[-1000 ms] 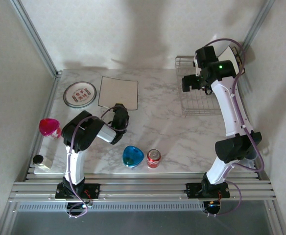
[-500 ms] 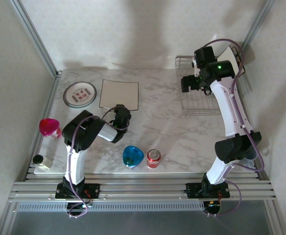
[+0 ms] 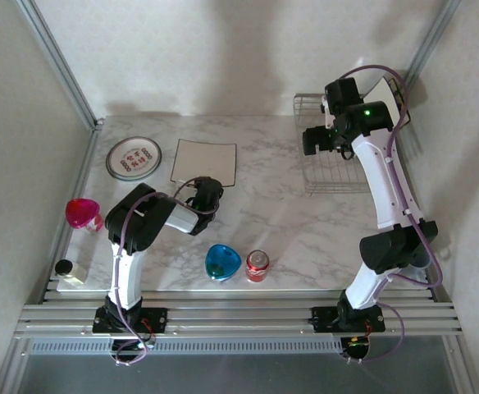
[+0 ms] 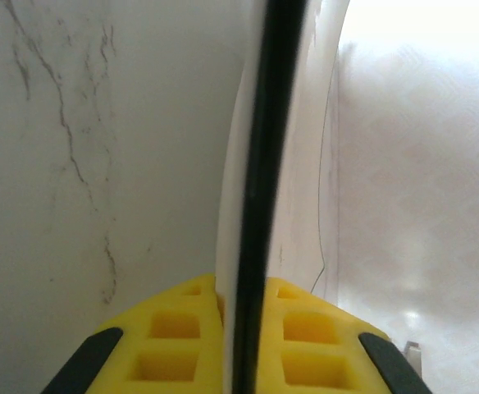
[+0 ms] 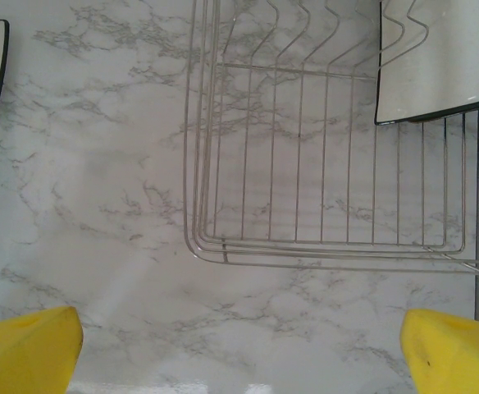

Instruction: Unload the plates from the dish rack

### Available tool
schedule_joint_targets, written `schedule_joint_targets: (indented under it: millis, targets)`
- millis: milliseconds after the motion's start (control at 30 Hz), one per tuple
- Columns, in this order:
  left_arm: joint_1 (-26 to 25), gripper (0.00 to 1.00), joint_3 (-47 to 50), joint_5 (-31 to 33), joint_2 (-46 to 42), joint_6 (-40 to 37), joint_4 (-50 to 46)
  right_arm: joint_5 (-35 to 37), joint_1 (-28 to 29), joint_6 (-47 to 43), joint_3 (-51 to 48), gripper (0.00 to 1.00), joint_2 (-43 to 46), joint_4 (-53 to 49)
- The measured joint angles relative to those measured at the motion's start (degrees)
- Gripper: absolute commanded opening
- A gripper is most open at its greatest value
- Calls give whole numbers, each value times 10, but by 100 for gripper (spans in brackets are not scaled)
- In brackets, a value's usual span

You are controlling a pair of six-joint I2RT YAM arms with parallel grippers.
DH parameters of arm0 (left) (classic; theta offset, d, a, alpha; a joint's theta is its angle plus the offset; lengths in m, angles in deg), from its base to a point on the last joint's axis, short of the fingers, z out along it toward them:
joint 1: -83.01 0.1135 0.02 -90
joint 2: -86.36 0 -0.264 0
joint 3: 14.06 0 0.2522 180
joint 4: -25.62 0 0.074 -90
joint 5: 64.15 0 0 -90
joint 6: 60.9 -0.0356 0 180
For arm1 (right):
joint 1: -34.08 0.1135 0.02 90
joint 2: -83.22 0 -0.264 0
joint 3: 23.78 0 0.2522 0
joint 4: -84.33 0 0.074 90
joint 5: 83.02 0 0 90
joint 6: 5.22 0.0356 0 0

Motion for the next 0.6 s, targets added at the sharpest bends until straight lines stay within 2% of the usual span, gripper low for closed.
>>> schedule_joint_targets:
  millis: [133, 300, 600]
  targets:
    - [1, 1, -5, -2, 0, 13, -10, 0, 0, 0, 0, 99, 0, 0]
    - [2, 17, -10, -3, 5, 28, -13, 0, 0, -1, 1, 99, 0, 0]
    - [6, 32, -21, -4, 7, 42, -7, 0, 0, -2, 3, 99, 0, -2]
